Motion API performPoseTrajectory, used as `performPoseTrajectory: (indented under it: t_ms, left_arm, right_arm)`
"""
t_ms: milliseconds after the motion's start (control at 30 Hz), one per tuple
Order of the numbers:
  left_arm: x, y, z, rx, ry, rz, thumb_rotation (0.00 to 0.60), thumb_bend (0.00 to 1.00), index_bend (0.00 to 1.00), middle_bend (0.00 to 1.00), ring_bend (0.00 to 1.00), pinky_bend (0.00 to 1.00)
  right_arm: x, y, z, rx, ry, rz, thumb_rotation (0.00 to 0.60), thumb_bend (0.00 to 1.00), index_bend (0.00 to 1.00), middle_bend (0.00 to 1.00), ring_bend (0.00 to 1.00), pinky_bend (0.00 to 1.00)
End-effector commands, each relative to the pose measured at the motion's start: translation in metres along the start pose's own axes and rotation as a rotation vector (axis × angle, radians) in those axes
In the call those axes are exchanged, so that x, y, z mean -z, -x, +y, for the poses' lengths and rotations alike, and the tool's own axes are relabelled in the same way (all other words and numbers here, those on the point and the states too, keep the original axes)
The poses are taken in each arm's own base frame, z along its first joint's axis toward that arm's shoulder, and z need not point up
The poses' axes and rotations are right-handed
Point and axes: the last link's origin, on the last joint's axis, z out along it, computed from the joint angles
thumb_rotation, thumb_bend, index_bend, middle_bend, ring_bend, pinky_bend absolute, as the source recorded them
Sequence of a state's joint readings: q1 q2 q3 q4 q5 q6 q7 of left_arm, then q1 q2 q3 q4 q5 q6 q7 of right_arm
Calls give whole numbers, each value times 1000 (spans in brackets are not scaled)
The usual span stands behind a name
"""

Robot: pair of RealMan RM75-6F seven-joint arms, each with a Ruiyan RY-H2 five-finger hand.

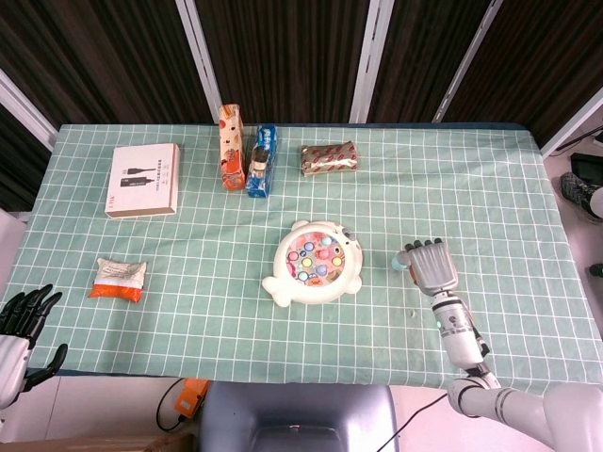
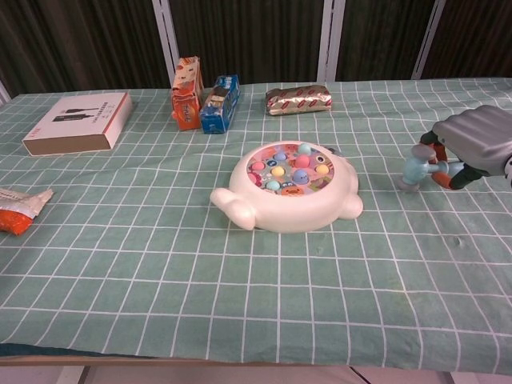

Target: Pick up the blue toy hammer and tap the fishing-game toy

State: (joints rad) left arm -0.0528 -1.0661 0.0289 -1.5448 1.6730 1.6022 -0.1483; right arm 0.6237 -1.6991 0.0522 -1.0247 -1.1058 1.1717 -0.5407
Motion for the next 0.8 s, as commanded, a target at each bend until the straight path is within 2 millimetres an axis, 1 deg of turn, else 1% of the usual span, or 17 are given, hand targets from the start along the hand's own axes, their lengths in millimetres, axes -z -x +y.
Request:
performPoseTrajectory:
  t_ms: [33,333,567,800]
  left_arm:
    - [1,0,0,0,-1,2,600,413,0,0,0,25]
    - [1,-1,0,2,-4,3,600,416,0,0,0,25]
    - [1,-1,-1,3,-8,4,600,416,0,0,0,26]
    - [2,-2,-1,3,-8,5,600,418,0,0,0,26]
  right_arm:
    - [-2,1,-2,-10,2,0,600,571,948,644,611,632]
    - [-6,9,-3,-32,17,-20,600,571,948,644,612,633]
    - [-8,11,-2,-35,21,-20,600,570,940,645,612,634]
    - [-8,13,0,-26,21,-33,600,571,902,645,596,617]
